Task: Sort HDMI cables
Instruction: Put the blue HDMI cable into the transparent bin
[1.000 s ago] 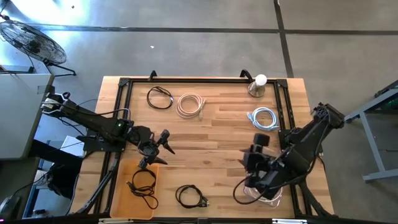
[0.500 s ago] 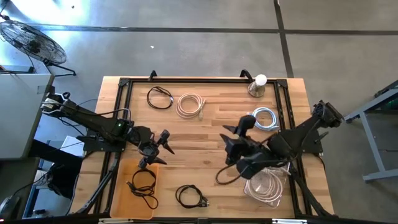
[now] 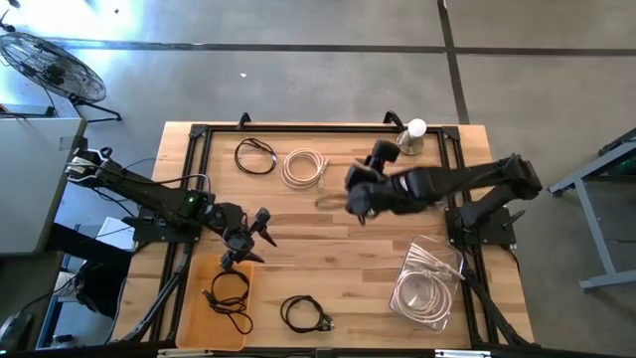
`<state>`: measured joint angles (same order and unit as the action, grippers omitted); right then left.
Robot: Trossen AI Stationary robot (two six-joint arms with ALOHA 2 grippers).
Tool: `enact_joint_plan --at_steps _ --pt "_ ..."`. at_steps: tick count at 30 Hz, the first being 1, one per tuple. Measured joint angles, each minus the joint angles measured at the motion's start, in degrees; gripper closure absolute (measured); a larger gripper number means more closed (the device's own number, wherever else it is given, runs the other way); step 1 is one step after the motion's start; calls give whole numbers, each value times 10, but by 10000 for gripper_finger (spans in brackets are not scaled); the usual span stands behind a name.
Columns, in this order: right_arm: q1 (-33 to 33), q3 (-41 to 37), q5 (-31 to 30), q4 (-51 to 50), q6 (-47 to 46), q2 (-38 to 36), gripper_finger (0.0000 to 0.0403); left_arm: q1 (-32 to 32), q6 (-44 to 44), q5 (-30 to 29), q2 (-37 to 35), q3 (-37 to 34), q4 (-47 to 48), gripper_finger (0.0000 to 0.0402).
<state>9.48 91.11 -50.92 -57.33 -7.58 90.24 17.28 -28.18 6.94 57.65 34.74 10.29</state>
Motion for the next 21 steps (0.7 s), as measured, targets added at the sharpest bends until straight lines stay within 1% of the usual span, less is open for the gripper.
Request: enact_joint_plan --at_steps 3,8,9,11,14,16,18,21 --pt "-45 0 51 -39 -31 0 232 0 0 0 0 0 7 144" --pt "-94 0 71 -114 -79 0 194 0 0 0 0 0 9 144" --pt "-103 0 83 -130 -92 0 187 0 -1 0 0 0 10 144" --pt "-124 0 127 -164 -128 0 177 0 -4 0 0 0 16 144" --pt "-161 -1 205 -206 -211 0 175 0 -5 0 0 0 26 144" --pt "-183 -1 245 -224 -261 0 175 0 -5 0 0 0 31 144" --pt "-202 -1 272 -237 -294 0 175 0 -5 0 0 0 33 144" --pt "-219 -1 280 -244 -291 0 174 0 -5 0 0 0 33 144"
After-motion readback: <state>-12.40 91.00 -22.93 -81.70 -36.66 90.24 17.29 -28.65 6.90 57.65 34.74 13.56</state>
